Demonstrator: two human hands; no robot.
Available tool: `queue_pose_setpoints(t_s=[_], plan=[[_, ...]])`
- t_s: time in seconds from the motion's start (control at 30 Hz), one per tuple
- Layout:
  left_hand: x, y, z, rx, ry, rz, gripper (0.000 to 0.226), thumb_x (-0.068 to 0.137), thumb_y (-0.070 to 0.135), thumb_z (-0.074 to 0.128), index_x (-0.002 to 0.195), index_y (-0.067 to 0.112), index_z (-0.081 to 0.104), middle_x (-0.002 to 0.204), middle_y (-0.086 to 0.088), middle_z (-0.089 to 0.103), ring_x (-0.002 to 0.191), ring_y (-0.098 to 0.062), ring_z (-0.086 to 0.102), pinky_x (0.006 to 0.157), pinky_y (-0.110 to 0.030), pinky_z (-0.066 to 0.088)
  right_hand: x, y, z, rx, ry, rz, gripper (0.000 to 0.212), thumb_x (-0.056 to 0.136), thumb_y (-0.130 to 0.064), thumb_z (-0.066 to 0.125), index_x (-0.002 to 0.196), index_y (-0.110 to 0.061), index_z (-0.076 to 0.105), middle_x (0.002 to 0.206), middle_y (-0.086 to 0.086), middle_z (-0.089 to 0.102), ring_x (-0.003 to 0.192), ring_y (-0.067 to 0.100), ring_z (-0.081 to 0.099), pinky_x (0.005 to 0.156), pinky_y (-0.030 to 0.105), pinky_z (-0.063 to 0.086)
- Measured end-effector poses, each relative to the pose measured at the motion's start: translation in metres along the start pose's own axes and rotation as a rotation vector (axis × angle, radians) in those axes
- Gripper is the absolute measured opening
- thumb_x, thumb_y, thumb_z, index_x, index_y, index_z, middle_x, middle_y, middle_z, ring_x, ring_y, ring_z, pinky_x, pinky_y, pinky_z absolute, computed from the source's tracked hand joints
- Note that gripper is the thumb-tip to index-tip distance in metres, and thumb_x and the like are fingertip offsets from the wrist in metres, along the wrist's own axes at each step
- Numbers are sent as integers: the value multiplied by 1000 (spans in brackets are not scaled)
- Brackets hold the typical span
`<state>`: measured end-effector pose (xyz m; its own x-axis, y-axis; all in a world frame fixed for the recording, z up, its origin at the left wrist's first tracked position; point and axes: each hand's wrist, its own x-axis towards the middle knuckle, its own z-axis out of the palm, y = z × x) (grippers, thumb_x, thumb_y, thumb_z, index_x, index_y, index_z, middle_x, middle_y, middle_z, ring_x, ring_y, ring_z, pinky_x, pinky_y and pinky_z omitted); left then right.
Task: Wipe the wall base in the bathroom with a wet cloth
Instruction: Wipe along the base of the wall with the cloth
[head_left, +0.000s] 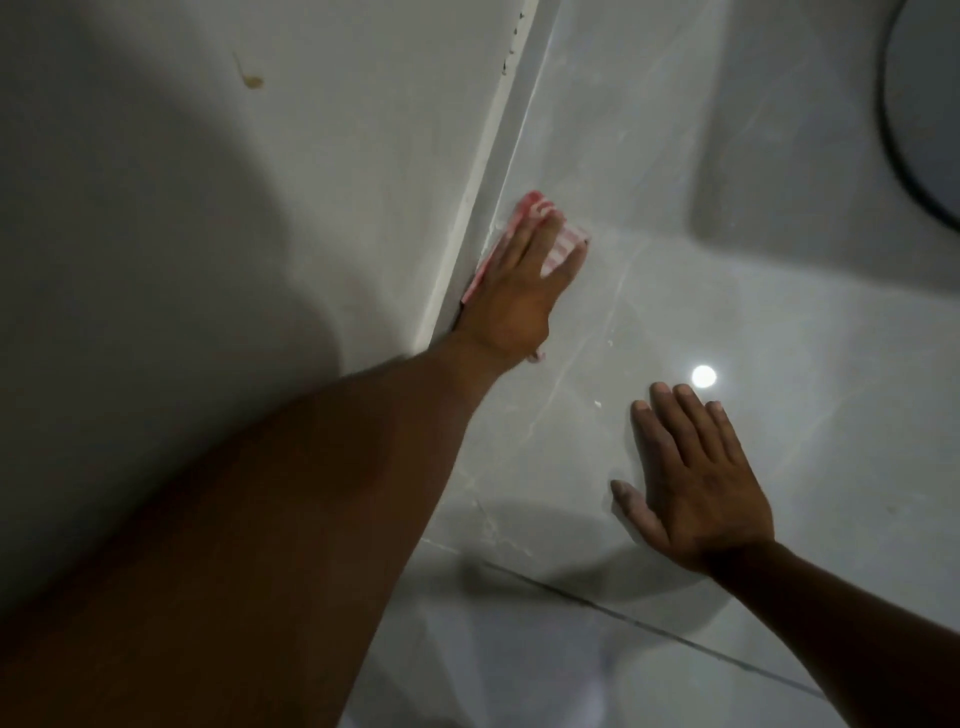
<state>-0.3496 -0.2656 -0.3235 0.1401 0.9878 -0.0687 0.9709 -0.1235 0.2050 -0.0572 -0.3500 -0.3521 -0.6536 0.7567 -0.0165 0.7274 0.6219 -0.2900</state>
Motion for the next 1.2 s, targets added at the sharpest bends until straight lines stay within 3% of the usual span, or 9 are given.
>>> queue_pose_setpoints(t_s=[0.13, 0.23, 0.3, 0.47, 0.63, 0.83, 1.0, 1.07, 1.2], plan=[[10, 8, 0, -42, -6, -240, 97, 86, 14, 76, 163, 20, 17, 173, -17, 0, 159, -40, -7, 131, -51, 10, -1, 1, 1, -4, -16, 6, 88, 90, -60, 47, 159, -8, 30, 168, 17, 25, 158, 33, 15, 127, 55, 16], [-26, 21, 3, -71, -32, -291, 121, 70, 35, 93, 162, 21, 16, 174, -15, 1, 160, -38, -6, 131, -53, 14, 0, 1, 1, 5, 3, 0, 88, 89, -59, 50, 158, -7, 32, 168, 17, 25, 158, 33, 16, 127, 55, 16], [-66, 28, 6, -78, -39, -280, 118, 70, 28, 92, 162, 21, 18, 173, -16, 5, 160, -38, -2, 130, -53, 18, 0, 1, 1, 7, 11, -6, 87, 89, -58, 52, 158, -7, 33, 168, 17, 26, 158, 33, 16, 127, 55, 16], [-172, 52, 21, -128, 71, -310, 80, 79, -6, 41, 154, 22, 41, 168, -17, 29, 157, -39, 21, 125, -54, 31, 0, 1, 1, 7, 18, -11, 87, 89, -57, 52, 157, -6, 34, 167, 18, 27, 158, 33, 16, 128, 53, 14], [-152, 40, 21, -161, 91, -252, 79, 78, -6, 48, 152, 21, 43, 167, -16, 27, 156, -41, 22, 125, -52, 28, 0, 1, 0, 9, -5, -9, 87, 89, -57, 51, 157, -5, 33, 167, 19, 26, 158, 35, 16, 127, 55, 15], [-23, 7, 9, -263, 158, -187, 98, 61, -2, 90, 149, 5, 47, 163, -29, 30, 153, -51, 21, 120, -65, 35, 0, 0, -1, 16, -13, -6, 87, 89, -58, 51, 157, -7, 33, 167, 18, 25, 157, 35, 18, 127, 56, 17], [3, 6, 5, -361, 228, -239, 81, 76, -14, 75, 149, 7, 47, 164, -27, 29, 155, -47, 23, 122, -63, 34, 1, -1, -3, 22, -9, -4, 87, 89, -58, 51, 156, -5, 36, 166, 19, 29, 156, 36, 22, 126, 56, 19], [-37, 14, 9, -300, 208, -214, 82, 76, -2, 81, 150, 6, 45, 165, -26, 28, 156, -45, 21, 123, -62, 32, 1, -1, -4, 21, -1, -7, 86, 88, -57, 52, 155, -4, 38, 165, 20, 31, 155, 37, 24, 125, 56, 20], [-172, 44, 30, -303, 263, -231, 41, 105, 2, 48, 146, 2, 51, 160, -23, 39, 155, -40, 27, 123, -59, 32, 1, -2, -5, 18, 0, -8, 85, 89, -57, 50, 154, -3, 39, 165, 20, 30, 155, 37, 23, 126, 56, 18]])
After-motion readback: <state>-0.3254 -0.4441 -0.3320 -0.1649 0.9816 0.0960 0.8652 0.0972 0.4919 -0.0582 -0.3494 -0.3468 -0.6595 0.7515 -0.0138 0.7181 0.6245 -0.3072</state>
